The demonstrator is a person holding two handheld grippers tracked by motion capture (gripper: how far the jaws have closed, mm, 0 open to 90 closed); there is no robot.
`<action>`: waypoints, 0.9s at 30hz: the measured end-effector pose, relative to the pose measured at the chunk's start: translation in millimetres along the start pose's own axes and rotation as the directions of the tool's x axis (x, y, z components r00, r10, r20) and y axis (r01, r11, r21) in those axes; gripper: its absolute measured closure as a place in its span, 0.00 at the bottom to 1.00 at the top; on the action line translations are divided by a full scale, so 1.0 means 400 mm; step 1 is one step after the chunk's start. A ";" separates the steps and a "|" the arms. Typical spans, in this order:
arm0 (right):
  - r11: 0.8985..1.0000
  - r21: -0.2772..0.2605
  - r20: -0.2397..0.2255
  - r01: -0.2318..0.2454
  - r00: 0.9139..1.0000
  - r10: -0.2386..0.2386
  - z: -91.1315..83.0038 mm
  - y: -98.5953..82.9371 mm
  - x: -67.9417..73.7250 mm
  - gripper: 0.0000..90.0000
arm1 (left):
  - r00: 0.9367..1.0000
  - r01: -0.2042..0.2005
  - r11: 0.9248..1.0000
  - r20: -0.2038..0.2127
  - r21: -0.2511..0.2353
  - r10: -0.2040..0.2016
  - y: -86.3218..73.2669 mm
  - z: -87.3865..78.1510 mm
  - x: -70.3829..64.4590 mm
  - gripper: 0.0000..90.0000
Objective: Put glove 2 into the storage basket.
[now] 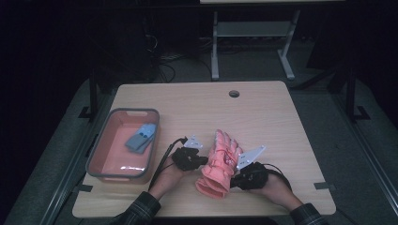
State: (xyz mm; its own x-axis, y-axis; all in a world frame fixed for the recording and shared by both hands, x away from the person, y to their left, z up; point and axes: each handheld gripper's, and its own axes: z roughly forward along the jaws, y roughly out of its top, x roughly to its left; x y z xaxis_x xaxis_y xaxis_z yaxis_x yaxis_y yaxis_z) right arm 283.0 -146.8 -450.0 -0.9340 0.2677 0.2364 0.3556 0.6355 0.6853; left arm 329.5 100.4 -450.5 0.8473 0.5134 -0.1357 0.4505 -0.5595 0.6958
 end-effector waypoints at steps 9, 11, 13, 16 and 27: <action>0.992 -0.097 0.128 -0.081 0.987 0.093 -0.097 -0.014 -0.025 0.99 | 0.999 0.036 0.999 0.000 -0.020 -0.036 0.001 -0.036 0.014 0.92; 0.988 -0.126 0.157 -0.090 0.981 0.109 -0.113 -0.011 -0.031 1.00 | 0.999 0.042 0.999 -0.002 -0.013 -0.042 0.002 -0.042 0.018 0.86; 0.982 -0.159 0.192 -0.098 0.973 0.128 -0.127 -0.005 -0.038 1.00 | 0.999 0.050 0.999 -0.012 -0.014 -0.050 0.002 -0.050 0.021 0.79; 0.975 -0.200 0.239 -0.099 0.960 0.147 -0.135 0.010 -0.052 1.00 | 0.998 0.068 0.998 -0.013 -0.010 -0.068 0.005 -0.060 0.029 0.65; 0.977 -0.187 0.255 -0.100 0.956 0.146 -0.082 0.043 -0.077 1.00 | 0.996 0.090 0.996 -0.029 -0.016 -0.090 0.003 -0.070 0.042 0.41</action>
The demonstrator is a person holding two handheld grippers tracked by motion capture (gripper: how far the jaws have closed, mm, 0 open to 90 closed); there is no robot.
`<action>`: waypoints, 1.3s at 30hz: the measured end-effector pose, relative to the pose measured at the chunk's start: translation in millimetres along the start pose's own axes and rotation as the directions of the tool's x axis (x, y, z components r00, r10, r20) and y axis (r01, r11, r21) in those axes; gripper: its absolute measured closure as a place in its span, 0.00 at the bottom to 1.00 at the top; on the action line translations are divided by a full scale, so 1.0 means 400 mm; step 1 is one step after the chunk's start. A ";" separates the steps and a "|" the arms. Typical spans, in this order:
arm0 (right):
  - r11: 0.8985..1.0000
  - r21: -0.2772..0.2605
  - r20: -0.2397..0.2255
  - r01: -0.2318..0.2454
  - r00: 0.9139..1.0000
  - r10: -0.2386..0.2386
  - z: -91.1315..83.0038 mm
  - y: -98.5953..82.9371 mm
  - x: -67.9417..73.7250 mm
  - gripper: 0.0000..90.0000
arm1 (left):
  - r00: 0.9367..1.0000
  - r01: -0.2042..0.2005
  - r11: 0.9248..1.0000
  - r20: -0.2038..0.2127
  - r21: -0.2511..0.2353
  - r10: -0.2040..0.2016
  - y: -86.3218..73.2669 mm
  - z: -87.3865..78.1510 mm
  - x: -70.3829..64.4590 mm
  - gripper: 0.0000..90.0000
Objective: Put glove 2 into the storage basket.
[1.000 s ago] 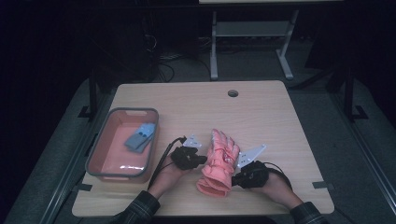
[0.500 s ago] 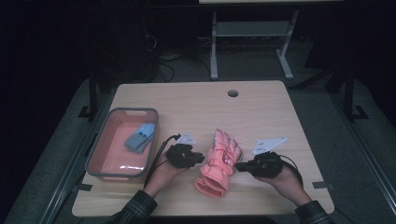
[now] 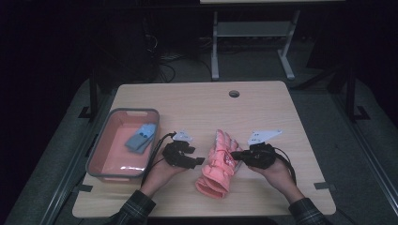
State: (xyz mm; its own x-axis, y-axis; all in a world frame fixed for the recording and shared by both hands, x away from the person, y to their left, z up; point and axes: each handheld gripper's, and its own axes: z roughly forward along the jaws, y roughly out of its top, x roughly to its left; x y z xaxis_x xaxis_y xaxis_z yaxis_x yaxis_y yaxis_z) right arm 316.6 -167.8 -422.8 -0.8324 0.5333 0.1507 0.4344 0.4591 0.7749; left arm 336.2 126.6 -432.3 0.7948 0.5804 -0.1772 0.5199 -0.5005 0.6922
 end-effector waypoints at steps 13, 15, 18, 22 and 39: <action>0.993 0.121 0.021 0.015 1.000 -0.018 0.071 -0.021 0.006 1.00 | 1.000 0.009 1.000 -0.019 -0.005 -0.009 0.007 -0.007 0.005 0.35; 0.991 0.132 0.031 0.019 0.999 -0.023 0.075 -0.020 0.010 1.00 | 1.000 0.010 1.000 -0.017 -0.009 -0.011 0.014 -0.013 0.003 0.33; 0.988 0.151 0.045 0.021 0.999 -0.028 0.081 -0.020 0.015 1.00 | 1.000 0.006 1.000 -0.006 -0.019 -0.006 0.032 -0.021 -0.005 0.30; 0.986 0.162 0.060 0.032 0.997 -0.042 0.086 -0.019 0.022 1.00 | 1.000 -0.006 0.999 0.024 -0.040 0.007 0.068 -0.035 -0.025 0.26; 0.986 0.163 0.071 0.047 0.996 -0.059 0.086 -0.019 0.025 1.00 | 0.998 -0.033 0.999 0.059 -0.009 0.033 0.159 0.053 -0.079 0.18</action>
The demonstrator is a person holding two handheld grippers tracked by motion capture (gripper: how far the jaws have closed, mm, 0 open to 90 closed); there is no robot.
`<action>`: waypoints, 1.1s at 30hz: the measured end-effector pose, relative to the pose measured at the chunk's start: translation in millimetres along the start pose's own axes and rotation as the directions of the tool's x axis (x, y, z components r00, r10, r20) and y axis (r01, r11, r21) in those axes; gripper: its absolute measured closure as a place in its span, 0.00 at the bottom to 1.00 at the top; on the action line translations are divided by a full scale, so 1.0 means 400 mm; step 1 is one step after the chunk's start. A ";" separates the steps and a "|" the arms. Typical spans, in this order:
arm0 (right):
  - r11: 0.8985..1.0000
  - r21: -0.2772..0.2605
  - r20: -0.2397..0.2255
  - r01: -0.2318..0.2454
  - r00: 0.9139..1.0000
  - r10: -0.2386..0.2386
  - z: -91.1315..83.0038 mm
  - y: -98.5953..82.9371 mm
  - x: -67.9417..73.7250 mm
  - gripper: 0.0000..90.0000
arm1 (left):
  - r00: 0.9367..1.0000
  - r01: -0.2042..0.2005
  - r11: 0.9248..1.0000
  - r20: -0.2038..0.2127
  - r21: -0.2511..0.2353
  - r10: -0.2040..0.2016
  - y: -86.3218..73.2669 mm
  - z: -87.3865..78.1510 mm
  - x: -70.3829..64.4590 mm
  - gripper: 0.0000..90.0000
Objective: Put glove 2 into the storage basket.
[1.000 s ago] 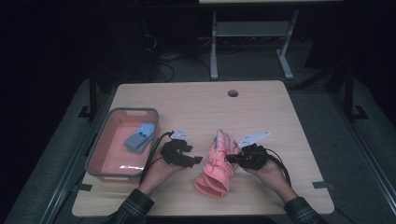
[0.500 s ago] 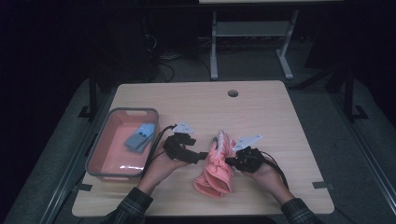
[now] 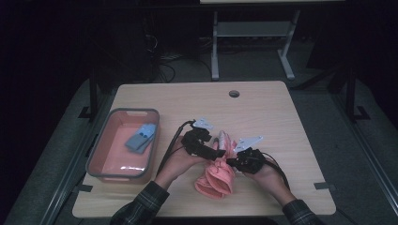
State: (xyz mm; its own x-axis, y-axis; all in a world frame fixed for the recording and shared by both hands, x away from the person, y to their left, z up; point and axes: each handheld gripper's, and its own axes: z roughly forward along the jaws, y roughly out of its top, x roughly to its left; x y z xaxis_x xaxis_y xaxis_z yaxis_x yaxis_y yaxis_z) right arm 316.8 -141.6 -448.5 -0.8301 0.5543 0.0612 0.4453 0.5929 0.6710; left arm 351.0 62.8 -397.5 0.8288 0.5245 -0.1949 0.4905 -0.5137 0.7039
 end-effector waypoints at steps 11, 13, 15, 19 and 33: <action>1.000 0.005 0.000 0.000 1.000 0.000 -0.001 -0.001 0.001 1.00 | 0.999 0.044 0.998 0.001 0.042 -0.044 -0.042 0.050 0.023 0.15; 1.000 0.005 0.001 0.001 1.000 -0.001 0.000 -0.001 0.002 1.00 | 0.999 0.052 0.997 0.010 0.051 -0.053 -0.053 0.053 0.033 0.15; 1.000 0.005 0.000 0.001 1.000 -0.001 0.002 -0.001 0.002 1.00 | 0.996 0.082 0.995 0.020 0.047 -0.083 -0.065 0.061 0.039 0.14; 1.000 0.011 0.002 0.005 1.000 -0.005 0.003 -0.002 0.002 1.00 | 0.989 0.125 0.990 0.068 0.060 -0.129 -0.082 0.077 0.054 0.14; 1.000 0.018 -0.009 0.004 1.000 -0.004 0.007 -0.004 0.001 1.00 | 0.968 0.164 0.980 0.173 0.108 -0.181 -0.107 0.110 0.075 0.18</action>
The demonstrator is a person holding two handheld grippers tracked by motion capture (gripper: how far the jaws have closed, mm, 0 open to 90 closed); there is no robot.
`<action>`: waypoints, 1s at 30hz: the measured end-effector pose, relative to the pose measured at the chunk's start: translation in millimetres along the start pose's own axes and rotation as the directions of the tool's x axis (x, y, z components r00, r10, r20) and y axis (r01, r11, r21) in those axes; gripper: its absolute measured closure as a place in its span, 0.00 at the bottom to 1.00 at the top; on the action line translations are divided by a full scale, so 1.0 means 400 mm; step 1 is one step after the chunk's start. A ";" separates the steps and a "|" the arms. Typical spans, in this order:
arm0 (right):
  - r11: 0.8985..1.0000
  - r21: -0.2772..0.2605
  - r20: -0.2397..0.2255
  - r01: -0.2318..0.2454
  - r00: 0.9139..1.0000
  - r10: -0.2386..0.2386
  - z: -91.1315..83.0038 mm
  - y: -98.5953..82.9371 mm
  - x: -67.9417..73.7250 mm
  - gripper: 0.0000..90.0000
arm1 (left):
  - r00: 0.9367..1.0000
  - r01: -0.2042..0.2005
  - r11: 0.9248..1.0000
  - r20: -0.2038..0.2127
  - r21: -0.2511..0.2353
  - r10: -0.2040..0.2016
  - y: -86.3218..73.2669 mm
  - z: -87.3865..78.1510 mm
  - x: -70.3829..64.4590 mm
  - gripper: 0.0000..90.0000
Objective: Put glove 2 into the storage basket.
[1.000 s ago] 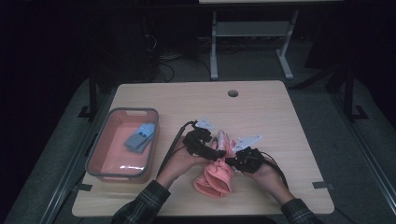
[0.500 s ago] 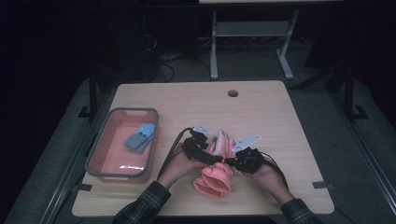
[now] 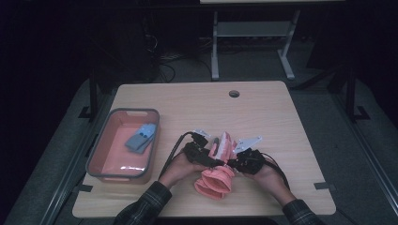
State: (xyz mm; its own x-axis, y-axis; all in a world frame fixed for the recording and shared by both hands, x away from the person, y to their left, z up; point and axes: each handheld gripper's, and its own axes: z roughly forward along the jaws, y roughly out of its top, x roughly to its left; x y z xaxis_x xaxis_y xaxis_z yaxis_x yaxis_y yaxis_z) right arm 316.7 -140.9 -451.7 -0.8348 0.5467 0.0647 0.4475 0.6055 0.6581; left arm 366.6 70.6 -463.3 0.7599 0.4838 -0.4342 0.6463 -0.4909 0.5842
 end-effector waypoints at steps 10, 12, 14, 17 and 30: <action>1.000 -0.003 -0.001 0.004 1.000 -0.004 0.002 -0.001 0.000 1.00 | 0.995 0.034 0.999 0.093 0.034 -0.037 -0.003 -0.006 0.016 0.49; 1.000 -0.004 0.002 0.005 1.000 -0.005 0.002 -0.001 0.000 1.00 | 0.995 0.022 0.999 0.092 0.037 -0.026 -0.002 -0.009 0.016 0.54; 1.000 -0.009 0.002 0.004 1.000 -0.004 0.002 -0.002 0.000 1.00 | 0.996 0.014 0.999 0.089 0.036 -0.017 -0.002 -0.010 0.014 0.59; 1.000 -0.012 0.000 0.001 1.000 -0.001 0.000 -0.004 -0.001 1.00 | 0.996 0.015 0.999 0.086 0.029 -0.017 -0.001 -0.013 0.011 0.63; 0.990 -0.122 -0.016 -0.074 0.997 0.072 -0.085 -0.039 -0.038 0.62 | 0.997 -0.029 0.999 0.073 0.024 0.027 0.021 -0.053 -0.010 0.65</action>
State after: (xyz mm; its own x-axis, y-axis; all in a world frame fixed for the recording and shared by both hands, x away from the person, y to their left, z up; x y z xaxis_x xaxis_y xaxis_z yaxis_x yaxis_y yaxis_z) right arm 311.4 -178.2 -437.5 -0.8055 0.5794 0.1244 0.4655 0.4888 0.7378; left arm 367.6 79.8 -442.2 0.7804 0.4160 -0.4668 0.6253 -0.5224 0.5798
